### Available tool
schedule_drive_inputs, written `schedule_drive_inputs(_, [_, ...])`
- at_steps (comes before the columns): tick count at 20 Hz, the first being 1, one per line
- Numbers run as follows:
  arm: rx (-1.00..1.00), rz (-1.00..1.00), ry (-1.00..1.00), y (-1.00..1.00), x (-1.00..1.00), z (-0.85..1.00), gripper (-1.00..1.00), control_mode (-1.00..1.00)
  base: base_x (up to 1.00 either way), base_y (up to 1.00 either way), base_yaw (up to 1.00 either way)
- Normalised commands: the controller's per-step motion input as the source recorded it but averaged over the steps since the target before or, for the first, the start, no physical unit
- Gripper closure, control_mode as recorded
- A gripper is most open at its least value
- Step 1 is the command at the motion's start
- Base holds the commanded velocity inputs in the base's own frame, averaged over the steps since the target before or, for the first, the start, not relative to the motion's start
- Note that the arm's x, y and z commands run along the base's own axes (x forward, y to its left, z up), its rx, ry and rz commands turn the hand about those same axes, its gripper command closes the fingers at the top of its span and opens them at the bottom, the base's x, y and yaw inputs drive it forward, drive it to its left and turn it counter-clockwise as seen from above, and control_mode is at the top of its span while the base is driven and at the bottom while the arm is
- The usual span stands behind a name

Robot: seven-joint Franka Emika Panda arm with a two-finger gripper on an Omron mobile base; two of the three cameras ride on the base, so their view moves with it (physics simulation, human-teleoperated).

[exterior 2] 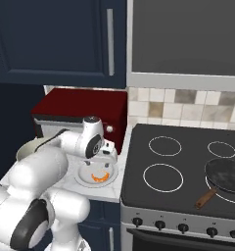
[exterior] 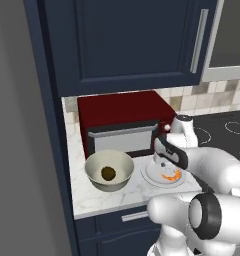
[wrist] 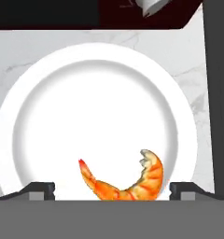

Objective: Place the shrimp on the plate and place the avocado on the same plate.

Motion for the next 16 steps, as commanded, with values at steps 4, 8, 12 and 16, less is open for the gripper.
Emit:
schedule_drive_inputs(4, [0.00,0.00,-0.13,0.87,-0.39,0.50,-1.00,-1.00,0.00,0.00,0.00])
schedule_drive_inputs(8, [0.00,0.00,-0.07,0.78,-0.08,0.32,-1.00,-1.00,0.00,0.00,0.00])
schedule_drive_inputs(12, [0.00,0.00,-0.07,0.66,0.00,0.26,-1.00,-1.00,0.00,0.00,0.00])
schedule_drive_inputs(16, [0.00,0.00,-0.09,0.67,0.00,0.34,-1.00,-1.00,0.00,0.00,0.00])
